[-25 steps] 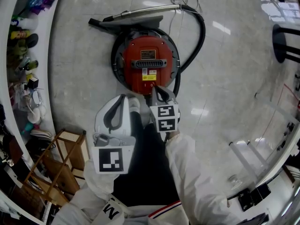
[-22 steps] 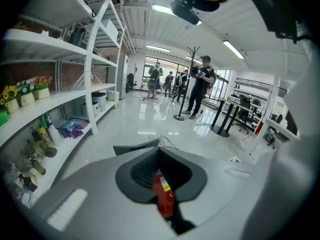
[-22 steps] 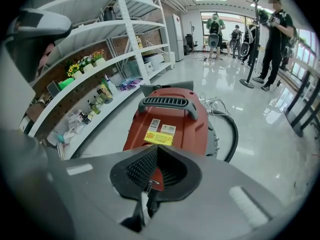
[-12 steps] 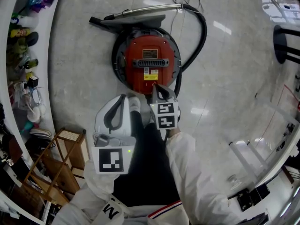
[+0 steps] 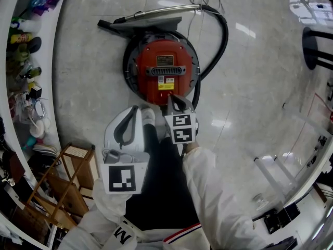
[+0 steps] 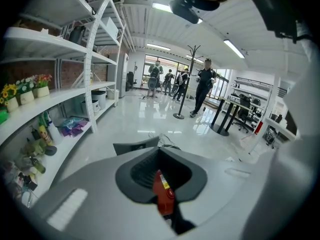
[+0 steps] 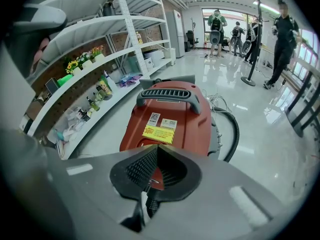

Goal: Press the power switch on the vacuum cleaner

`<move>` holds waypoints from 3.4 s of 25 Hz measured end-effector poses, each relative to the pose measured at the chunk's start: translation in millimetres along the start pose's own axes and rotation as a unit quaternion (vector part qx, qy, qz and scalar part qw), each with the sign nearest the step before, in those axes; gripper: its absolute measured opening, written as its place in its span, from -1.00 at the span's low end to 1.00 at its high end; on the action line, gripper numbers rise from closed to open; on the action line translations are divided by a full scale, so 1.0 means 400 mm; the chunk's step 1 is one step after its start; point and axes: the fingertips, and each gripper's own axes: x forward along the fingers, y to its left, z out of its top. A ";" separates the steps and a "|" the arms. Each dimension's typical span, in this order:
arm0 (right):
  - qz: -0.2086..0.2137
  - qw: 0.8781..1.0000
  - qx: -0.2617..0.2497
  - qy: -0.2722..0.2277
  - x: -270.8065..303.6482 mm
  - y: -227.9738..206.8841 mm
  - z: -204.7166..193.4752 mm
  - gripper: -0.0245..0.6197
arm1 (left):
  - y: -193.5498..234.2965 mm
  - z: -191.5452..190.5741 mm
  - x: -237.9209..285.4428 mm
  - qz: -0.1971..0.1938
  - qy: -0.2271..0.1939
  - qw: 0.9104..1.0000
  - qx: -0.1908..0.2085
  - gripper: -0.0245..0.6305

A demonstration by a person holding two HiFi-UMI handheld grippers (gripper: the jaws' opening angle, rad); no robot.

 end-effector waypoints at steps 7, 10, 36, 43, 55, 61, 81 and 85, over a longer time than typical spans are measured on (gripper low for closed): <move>0.000 1.000 0.002 -0.001 0.001 0.001 0.002 -0.91 | -0.011 -0.015 0.005 -0.007 0.009 1.000 -0.002 -0.93; 0.000 1.000 0.003 -0.002 0.002 -0.001 0.000 -0.91 | -0.013 -0.013 0.007 -0.007 0.009 1.000 -0.003 -0.93; 0.001 1.000 0.016 0.002 0.012 -0.013 -0.012 -0.92 | -0.011 -0.031 0.007 -0.003 0.014 1.000 -0.003 -0.93; 0.001 1.000 0.017 -0.003 0.013 -0.011 -0.011 -0.92 | -0.022 -0.033 0.007 -0.007 0.015 1.000 -0.002 -0.93; 0.003 1.000 0.025 0.003 0.013 -0.016 -0.009 -0.92 | -0.025 -0.032 0.000 -0.004 0.013 1.000 0.003 -0.93; 0.002 1.000 0.024 0.002 -0.017 -0.019 -0.013 -0.92 | -0.035 -0.027 -0.019 -0.002 0.011 1.000 0.008 -0.93; -0.022 0.998 0.023 -0.060 -0.305 -0.077 0.056 -0.92 | -0.114 0.031 -0.170 0.021 0.000 0.998 0.056 -0.93; -0.029 0.996 0.022 -0.078 -0.407 -0.090 0.087 -0.92 | -0.152 0.071 -0.204 0.009 -0.019 0.998 0.063 -0.93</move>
